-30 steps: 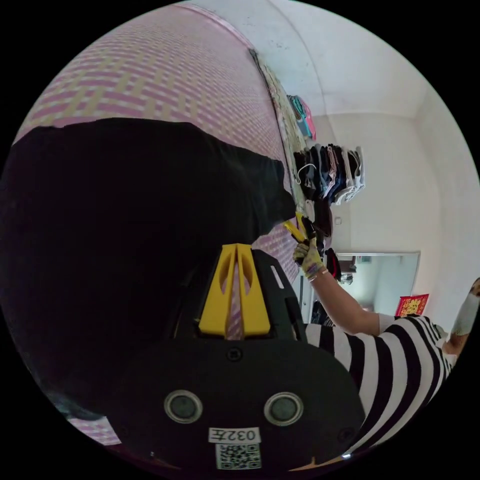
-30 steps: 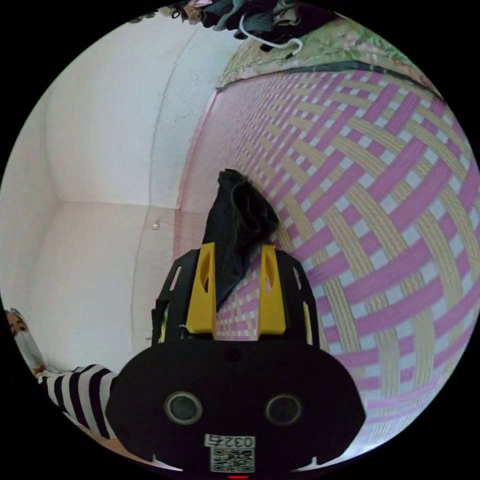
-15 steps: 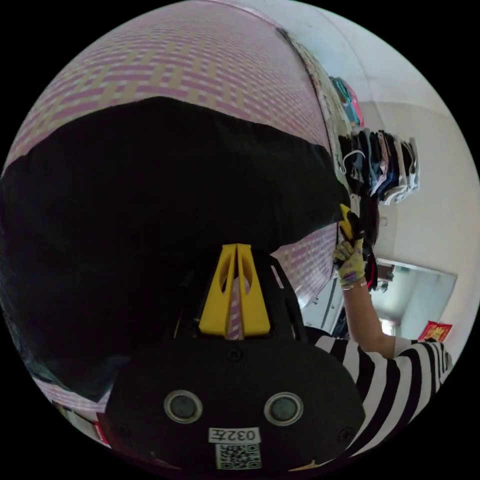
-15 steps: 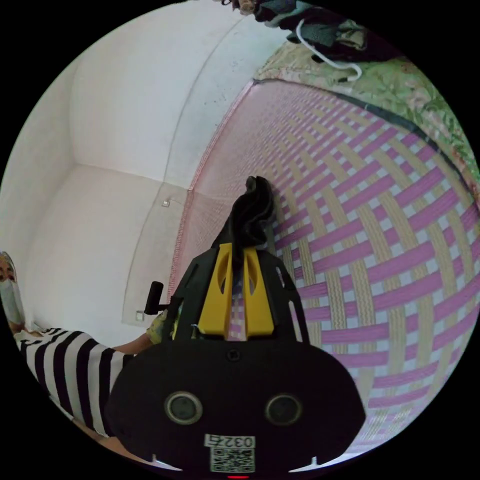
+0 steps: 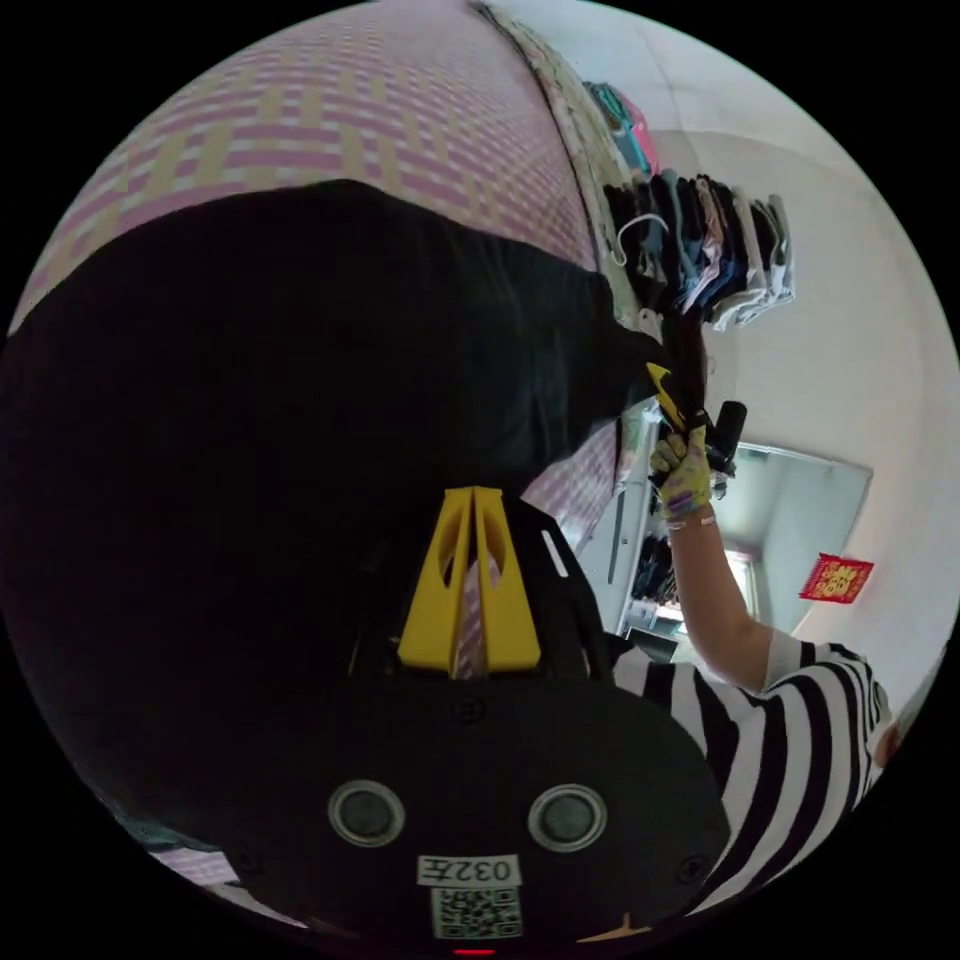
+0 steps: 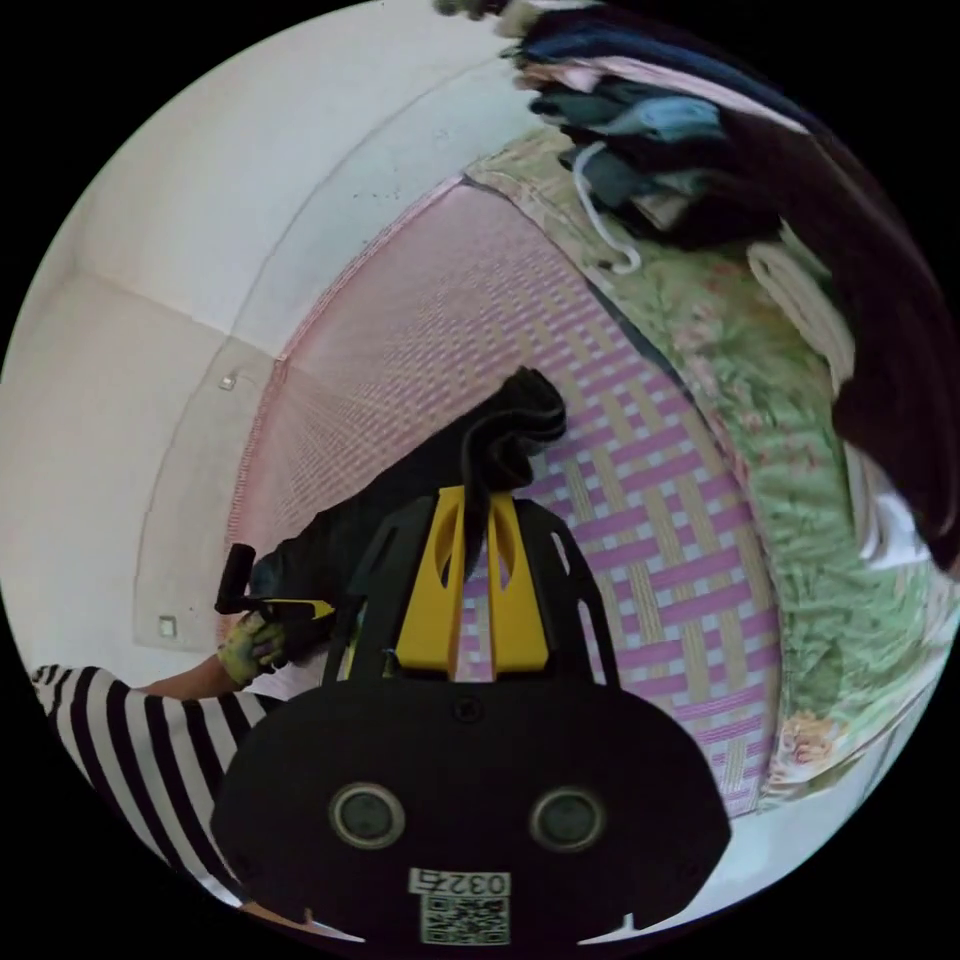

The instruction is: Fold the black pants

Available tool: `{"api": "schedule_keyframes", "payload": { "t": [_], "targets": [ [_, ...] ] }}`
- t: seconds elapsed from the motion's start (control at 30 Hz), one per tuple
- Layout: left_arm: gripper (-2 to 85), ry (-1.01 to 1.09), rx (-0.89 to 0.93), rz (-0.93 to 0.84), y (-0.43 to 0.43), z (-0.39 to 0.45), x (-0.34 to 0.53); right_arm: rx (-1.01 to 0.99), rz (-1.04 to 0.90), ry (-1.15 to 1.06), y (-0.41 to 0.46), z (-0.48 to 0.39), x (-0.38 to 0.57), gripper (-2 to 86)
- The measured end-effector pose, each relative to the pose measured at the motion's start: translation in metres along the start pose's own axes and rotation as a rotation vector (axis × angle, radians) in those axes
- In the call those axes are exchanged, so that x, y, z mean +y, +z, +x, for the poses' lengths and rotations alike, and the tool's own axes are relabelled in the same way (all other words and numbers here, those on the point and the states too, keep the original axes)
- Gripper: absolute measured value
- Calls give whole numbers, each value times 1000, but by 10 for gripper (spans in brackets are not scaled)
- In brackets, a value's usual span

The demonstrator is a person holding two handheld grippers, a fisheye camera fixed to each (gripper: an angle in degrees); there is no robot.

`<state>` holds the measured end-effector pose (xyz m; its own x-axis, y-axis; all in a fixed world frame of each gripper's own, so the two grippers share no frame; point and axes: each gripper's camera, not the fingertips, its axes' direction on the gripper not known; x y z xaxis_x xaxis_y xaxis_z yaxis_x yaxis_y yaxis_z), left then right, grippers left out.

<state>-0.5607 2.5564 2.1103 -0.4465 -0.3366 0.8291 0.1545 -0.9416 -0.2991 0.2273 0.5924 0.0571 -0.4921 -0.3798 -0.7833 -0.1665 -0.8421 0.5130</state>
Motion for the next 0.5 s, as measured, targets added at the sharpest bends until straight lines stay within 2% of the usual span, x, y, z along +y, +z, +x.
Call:
{"api": "schedule_keyframes", "payload": {
  "t": [0.13,0.27,0.37,0.5],
  "targets": [
    [-9,-11,127,174,-70,-29,39,133,50,-221,7,-98,5,36],
    [-9,-38,124,336,-148,-64,101,186,55,-556,33,-224,29,37],
    [-9,-64,147,448,-196,-91,147,66,5,-725,68,-296,63,37],
    [-9,-112,138,532,-230,-124,189,-99,-166,-796,149,-340,118,37]
  ]
}}
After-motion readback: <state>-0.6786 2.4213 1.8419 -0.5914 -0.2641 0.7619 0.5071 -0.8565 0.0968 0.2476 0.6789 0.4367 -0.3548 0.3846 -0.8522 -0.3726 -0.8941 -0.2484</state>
